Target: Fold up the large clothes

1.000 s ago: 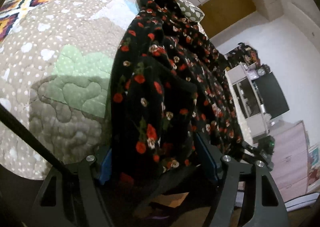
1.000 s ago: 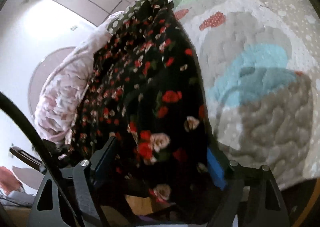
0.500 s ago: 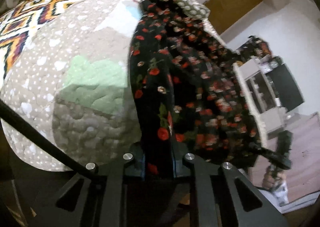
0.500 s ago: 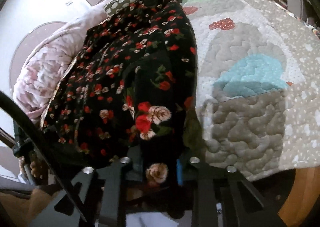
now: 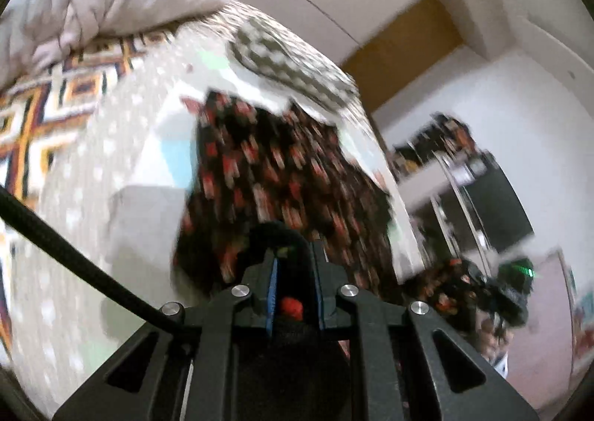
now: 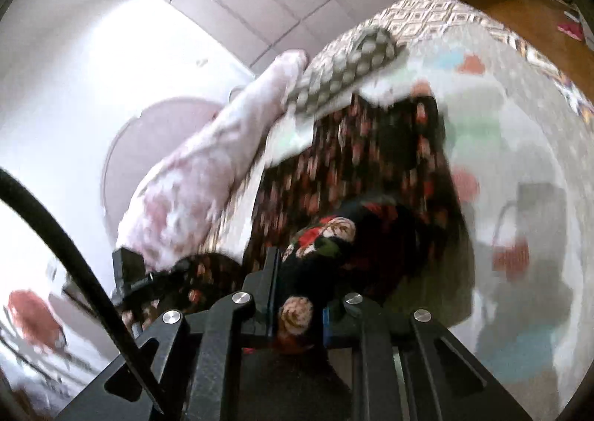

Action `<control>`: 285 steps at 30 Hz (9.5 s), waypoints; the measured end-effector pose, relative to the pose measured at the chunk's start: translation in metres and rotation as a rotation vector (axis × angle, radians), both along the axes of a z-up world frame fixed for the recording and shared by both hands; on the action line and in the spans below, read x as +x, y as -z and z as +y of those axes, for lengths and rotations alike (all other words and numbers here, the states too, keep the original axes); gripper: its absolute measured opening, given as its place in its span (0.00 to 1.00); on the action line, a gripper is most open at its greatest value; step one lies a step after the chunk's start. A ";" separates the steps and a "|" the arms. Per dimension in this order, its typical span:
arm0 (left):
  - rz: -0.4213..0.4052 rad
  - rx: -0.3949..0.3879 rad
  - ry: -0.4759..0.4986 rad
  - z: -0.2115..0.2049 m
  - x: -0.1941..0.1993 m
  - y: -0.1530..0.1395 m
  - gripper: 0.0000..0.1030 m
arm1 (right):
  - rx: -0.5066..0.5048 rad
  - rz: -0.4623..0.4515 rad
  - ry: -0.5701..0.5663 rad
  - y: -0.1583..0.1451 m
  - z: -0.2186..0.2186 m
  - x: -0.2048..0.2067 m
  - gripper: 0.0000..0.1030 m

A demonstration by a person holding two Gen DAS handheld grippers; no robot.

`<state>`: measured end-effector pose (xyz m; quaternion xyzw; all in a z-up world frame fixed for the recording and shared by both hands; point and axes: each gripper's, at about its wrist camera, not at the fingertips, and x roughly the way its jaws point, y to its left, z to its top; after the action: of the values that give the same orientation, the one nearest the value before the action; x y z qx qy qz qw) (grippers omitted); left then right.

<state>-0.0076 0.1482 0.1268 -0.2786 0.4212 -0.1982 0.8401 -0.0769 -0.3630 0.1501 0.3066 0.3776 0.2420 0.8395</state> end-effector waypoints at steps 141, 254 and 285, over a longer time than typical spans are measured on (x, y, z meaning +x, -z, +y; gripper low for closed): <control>0.139 0.522 -0.154 -0.035 0.096 0.103 0.75 | -0.636 0.112 0.143 0.103 0.059 0.182 0.00; 0.020 0.751 -0.130 -0.145 -0.061 0.046 0.90 | -0.671 0.081 0.329 0.142 0.047 0.038 1.00; -0.080 0.753 -0.080 -0.156 -0.023 0.009 0.90 | -0.607 0.119 0.291 0.131 0.033 0.042 0.98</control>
<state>-0.0303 -0.0076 0.1178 0.0410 0.4203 -0.0072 0.9064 -0.0345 -0.3301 0.0187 0.1069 0.4329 -0.0223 0.8948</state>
